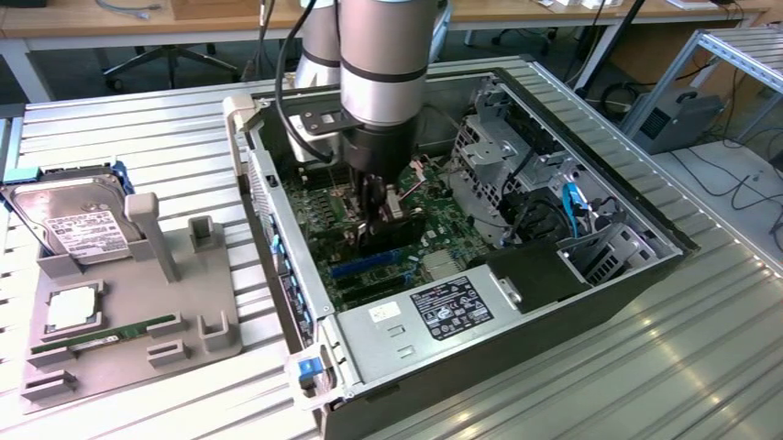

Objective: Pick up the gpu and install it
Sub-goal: 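Insert the gpu into the slot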

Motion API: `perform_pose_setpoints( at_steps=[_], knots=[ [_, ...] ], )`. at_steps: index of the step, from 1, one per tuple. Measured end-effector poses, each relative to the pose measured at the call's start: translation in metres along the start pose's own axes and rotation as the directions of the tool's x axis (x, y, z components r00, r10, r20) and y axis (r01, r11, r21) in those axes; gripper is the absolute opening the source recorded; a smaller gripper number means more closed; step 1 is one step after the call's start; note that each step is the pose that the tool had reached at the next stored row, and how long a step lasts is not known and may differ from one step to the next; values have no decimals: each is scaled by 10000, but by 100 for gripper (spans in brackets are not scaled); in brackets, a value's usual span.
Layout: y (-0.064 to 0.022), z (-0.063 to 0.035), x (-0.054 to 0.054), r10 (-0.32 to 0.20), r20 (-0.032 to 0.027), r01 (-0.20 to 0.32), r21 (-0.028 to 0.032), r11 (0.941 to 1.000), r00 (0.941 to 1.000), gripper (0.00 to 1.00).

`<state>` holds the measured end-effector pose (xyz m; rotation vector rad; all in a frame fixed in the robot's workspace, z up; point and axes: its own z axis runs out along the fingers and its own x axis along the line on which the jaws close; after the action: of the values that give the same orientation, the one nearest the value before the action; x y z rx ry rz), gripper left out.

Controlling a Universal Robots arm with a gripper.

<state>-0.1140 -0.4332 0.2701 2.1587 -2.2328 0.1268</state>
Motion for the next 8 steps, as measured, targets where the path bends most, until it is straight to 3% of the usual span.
perform_pose_setpoints(
  at_steps=[8],
  knots=[
    [-20,1,10,0,-1,0,-2,10000,10000,27]
  ],
)
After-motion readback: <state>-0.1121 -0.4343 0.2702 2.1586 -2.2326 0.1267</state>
